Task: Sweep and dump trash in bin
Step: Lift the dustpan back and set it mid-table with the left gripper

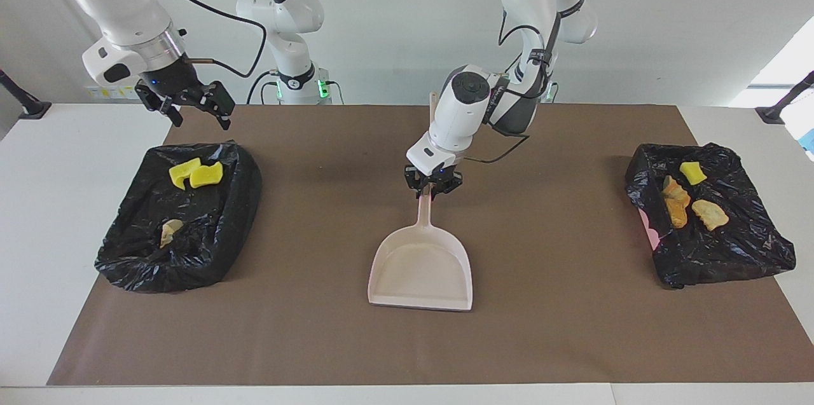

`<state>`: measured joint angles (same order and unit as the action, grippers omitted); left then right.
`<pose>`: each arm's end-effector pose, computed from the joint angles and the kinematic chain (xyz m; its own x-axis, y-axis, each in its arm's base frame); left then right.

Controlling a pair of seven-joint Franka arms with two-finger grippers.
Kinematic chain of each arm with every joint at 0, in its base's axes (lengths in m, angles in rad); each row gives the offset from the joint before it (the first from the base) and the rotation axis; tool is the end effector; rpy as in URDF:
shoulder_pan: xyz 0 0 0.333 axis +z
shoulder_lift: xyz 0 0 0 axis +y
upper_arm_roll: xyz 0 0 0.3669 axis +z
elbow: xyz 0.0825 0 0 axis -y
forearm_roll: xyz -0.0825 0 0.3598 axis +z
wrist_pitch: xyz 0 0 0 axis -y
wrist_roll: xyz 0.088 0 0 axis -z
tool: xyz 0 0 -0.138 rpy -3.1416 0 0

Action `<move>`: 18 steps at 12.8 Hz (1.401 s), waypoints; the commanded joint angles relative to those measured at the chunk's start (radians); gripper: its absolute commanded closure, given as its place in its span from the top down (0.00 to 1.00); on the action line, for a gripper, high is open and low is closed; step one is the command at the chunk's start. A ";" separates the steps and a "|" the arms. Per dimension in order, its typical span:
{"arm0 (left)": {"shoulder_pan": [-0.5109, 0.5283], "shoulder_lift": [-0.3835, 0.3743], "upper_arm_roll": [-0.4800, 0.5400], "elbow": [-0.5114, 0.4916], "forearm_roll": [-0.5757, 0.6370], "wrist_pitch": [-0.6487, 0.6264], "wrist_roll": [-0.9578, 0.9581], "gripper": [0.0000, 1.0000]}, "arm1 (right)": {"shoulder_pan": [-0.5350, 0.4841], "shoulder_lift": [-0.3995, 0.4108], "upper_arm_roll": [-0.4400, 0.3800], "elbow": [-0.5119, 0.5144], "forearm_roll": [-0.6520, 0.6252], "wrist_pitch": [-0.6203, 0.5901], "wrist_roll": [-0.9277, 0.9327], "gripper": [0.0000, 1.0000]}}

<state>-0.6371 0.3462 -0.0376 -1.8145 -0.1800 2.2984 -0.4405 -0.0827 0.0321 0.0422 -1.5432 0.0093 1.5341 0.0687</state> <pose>0.5067 -0.4127 0.3948 0.9923 -0.1154 0.0461 -0.1223 -0.9721 0.2001 0.5362 -0.0208 0.6365 0.9932 -0.1086 -0.0418 -0.1090 -0.9940 -0.0078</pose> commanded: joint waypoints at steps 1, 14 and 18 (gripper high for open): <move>-0.022 -0.015 0.018 -0.031 -0.029 0.032 0.014 0.46 | 0.000 -0.014 0.005 -0.001 -0.006 -0.016 0.020 1.00; 0.318 -0.159 0.061 -0.034 0.097 -0.321 0.167 1.00 | -0.002 -0.021 0.008 -0.011 0.001 -0.008 0.017 1.00; 0.482 -0.240 0.059 -0.034 0.105 -0.419 0.420 1.00 | -0.002 -0.021 0.008 -0.011 0.001 -0.008 0.017 1.00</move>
<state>-0.2198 0.1699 0.0328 -1.8181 -0.0897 1.9211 -0.1178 -0.0814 0.0258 0.0438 -1.5435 0.0096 1.5336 0.0688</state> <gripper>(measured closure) 0.000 0.000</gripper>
